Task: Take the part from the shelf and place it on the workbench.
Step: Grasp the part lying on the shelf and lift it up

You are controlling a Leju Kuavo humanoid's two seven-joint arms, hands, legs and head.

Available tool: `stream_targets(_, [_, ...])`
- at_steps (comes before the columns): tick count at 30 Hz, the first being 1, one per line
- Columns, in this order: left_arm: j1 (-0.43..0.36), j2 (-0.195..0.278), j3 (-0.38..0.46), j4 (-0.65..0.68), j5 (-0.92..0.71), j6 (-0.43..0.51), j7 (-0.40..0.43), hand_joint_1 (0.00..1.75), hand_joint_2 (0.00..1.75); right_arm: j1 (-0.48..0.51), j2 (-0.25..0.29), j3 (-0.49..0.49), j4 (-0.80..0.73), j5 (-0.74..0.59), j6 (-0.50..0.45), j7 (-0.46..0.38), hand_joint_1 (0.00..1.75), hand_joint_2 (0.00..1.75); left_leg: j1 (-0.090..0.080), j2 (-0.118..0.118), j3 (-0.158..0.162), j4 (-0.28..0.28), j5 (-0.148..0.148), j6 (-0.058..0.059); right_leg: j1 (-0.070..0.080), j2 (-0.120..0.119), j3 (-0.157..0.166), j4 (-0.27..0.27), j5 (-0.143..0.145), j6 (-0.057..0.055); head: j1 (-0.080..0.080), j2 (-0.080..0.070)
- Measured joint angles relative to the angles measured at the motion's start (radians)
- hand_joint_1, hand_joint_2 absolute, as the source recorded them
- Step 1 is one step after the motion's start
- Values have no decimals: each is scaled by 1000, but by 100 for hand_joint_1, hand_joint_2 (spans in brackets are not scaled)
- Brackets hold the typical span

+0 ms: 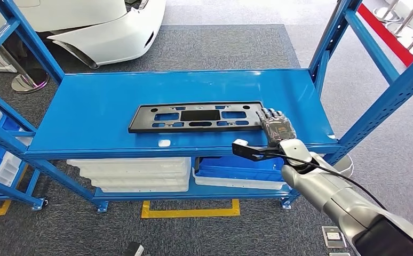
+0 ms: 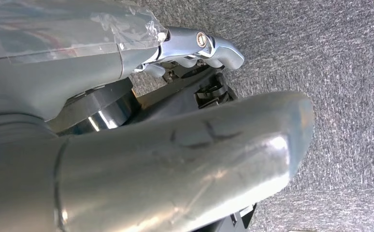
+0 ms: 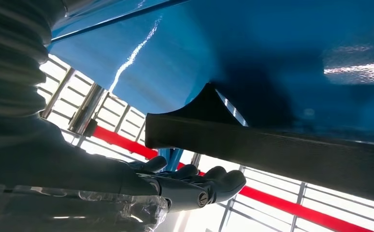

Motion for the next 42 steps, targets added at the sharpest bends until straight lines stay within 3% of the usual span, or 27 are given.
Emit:
stream_targets(29, [-15, 0, 0, 0, -39, -9, 20, 0, 0, -62, 67, 39, 28, -24, -99, -14, 0, 175, 1, 1, 0, 0, 4, -1, 1, 0, -1, 0, 3, 0, -2, 0])
stream_targets(42, [-15, 0, 0, 0, -42, 5, 20, 0, 0, -80, 77, 39, 30, -31, -96, -1, 0, 175, 1, 0, -4, 0, 4, -1, 1, 0, -5, 0, 3, 0, 0, 0])
